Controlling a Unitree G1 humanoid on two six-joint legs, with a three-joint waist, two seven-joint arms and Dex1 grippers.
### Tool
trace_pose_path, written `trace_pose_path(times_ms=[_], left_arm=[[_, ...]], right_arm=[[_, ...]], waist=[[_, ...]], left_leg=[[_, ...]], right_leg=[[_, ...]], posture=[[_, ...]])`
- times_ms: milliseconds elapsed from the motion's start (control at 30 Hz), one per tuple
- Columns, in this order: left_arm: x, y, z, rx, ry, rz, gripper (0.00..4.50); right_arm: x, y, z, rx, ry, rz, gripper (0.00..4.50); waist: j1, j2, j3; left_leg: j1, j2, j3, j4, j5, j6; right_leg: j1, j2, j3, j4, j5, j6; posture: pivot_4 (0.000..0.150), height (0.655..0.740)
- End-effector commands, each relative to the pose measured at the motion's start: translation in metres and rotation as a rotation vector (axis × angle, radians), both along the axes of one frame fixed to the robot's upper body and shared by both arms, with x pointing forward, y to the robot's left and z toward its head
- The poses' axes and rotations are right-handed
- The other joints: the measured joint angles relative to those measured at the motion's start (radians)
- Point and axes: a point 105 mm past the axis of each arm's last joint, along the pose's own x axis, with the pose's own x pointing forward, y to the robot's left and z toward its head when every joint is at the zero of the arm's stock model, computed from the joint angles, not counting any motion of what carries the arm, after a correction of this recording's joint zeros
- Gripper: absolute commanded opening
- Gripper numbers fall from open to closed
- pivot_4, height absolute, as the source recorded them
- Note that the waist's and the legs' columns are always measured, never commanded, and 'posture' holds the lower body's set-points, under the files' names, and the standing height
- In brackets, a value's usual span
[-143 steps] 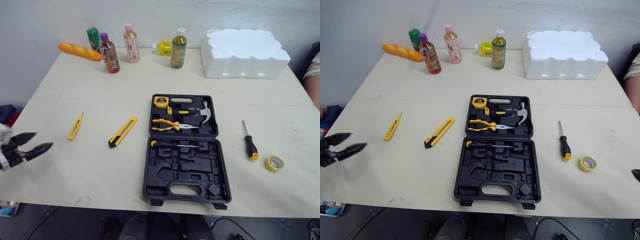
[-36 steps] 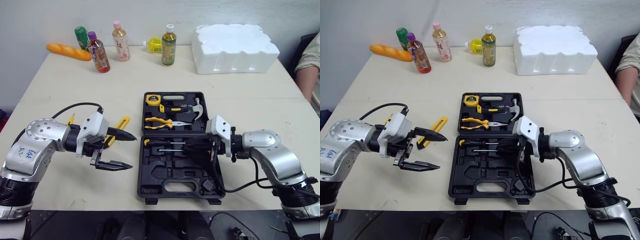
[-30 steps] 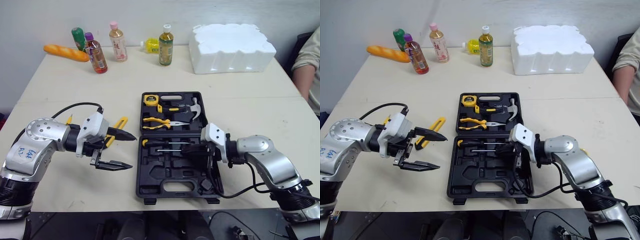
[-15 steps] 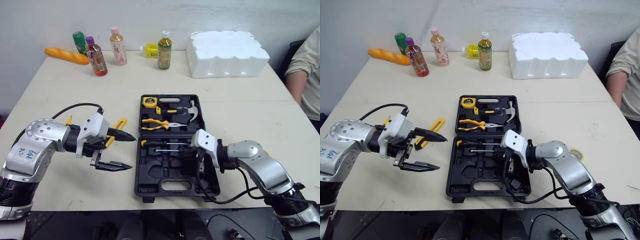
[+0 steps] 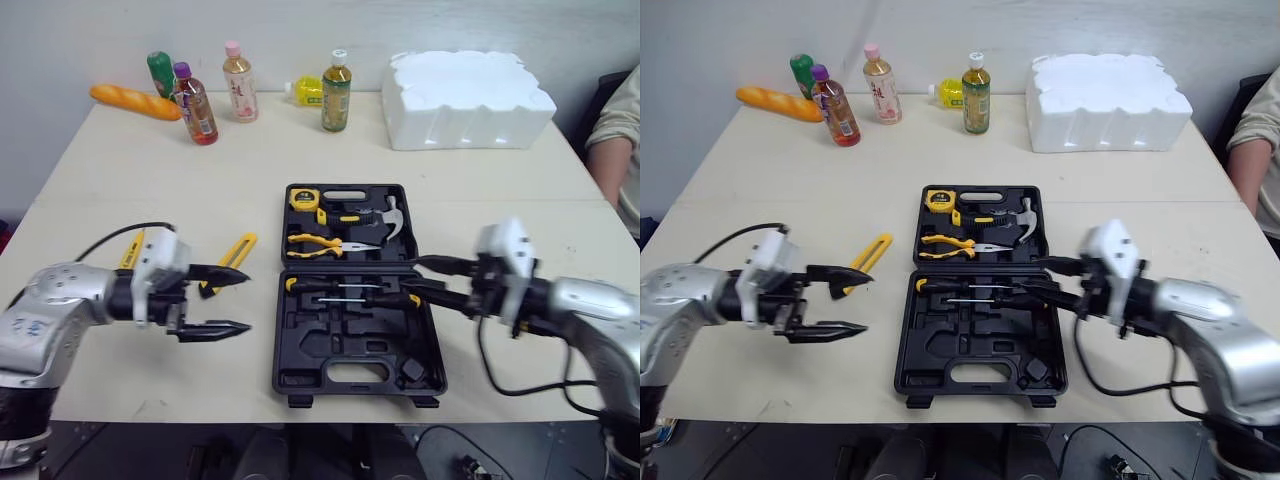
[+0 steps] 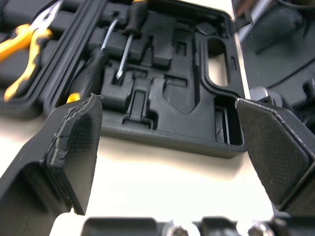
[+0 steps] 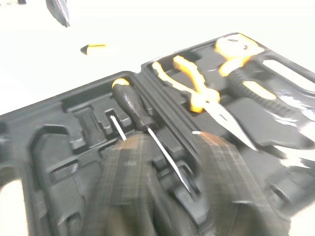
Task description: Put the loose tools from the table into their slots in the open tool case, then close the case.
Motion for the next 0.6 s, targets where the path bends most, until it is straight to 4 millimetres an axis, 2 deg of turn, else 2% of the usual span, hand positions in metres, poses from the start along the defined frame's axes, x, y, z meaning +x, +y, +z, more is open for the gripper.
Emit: trace_pose_path(times_ms=[33, 67, 100, 133, 200, 333, 367, 433, 467, 600], left_arm=[[-0.001, 0.031, 0.012, -0.063, -0.002, 0.163, 4.50], [-0.001, 0.046, 0.012, -0.079, 0.008, 0.242, 4.50], [0.001, 0.067, 0.009, -0.089, 0.011, 0.341, 4.50], [0.000, 0.087, 0.006, -0.087, 0.014, 0.443, 4.50], [-0.005, 0.121, -0.002, -0.066, 0.020, 0.585, 4.50], [-0.015, 0.162, -0.012, -0.036, 0.041, 0.725, 4.50], [-0.020, 0.189, -0.017, 0.000, 0.050, 0.823, 4.50], [-0.028, 0.219, -0.024, 0.046, 0.060, 0.926, 4.50], [-0.030, 0.227, -0.023, 0.053, 0.054, 0.952, 4.50], [-0.022, 0.240, -0.022, 0.058, 0.003, 1.010, 4.50]], right_arm=[[-0.021, -0.048, 0.016, -0.011, -0.010, -0.131, 3.70], [-0.027, -0.071, 0.013, -0.029, 0.013, -0.219, 4.21], [-0.035, -0.097, 0.010, -0.062, 0.030, -0.312, 4.44], [-0.044, -0.122, 0.008, -0.090, 0.052, -0.403, 4.44], [-0.061, -0.156, 0.004, -0.118, 0.079, -0.523, 4.44], [-0.081, -0.190, 0.001, -0.183, 0.099, -0.624, 4.44], [-0.089, -0.212, 0.003, -0.207, 0.101, -0.698, 4.44], [-0.099, -0.237, 0.006, -0.234, 0.102, -0.778, 4.44], [-0.102, -0.243, 0.006, -0.248, 0.106, -0.791, 4.44], [-0.105, -0.252, 0.006, -0.247, 0.093, -0.819, 4.44]], waist=[[0.004, 0.000, 0.000], [0.006, 0.001, 0.000], [0.010, 0.001, 0.000], [0.011, 0.000, 0.000], [0.013, 0.000, 0.000], [0.011, 0.001, 0.000], [0.010, 0.001, 0.001], [0.005, 0.003, 0.002], [0.004, 0.003, 0.001], [0.000, 0.003, 0.001]], left_leg=[[-0.001, -0.001, 0.001, 0.000, -0.001, 0.001], [0.000, -0.001, 0.001, 0.000, -0.002, 0.003], [0.000, -0.001, 0.002, 0.000, -0.002, 0.004], [0.000, -0.001, 0.003, 0.000, -0.002, 0.004], [0.001, -0.001, 0.005, -0.001, -0.006, 0.009], [0.006, 0.000, 0.010, -0.001, -0.008, 0.011], [0.009, 0.001, 0.010, 0.000, -0.008, 0.011], [0.011, 0.003, 0.010, 0.000, -0.009, 0.007], [0.011, 0.004, 0.010, -0.002, -0.009, 0.007], [0.010, 0.004, 0.009, -0.002, -0.009, 0.008]], right_leg=[[0.000, 0.000, 0.000, -0.002, 0.000, 0.000], [0.001, -0.001, 0.000, -0.006, 0.000, 0.000], [0.002, -0.001, 0.000, -0.007, 0.000, 0.001], [0.002, 0.000, 0.000, -0.008, 0.000, 0.001], [0.002, 0.000, -0.001, -0.009, 0.000, 0.001], [0.004, 0.000, -0.001, -0.009, 0.001, 0.002], [0.008, -0.001, -0.001, -0.010, 0.002, 0.001], [0.013, 0.000, 0.003, -0.017, 0.000, -0.008], [0.013, 0.000, 0.004, -0.021, -0.002, -0.016], [0.013, -0.001, 0.005, -0.022, 0.000, -0.013]], posture=[[0.150, 0.7383], [0.150, 0.7383], [0.150, 0.7383], [0.150, 0.7383], [0.150, 0.7383], [0.150, 0.7383], [0.150, 0.7383], [0.150, 0.7383], [0.150, 0.7383], [0.150, 0.7383]])
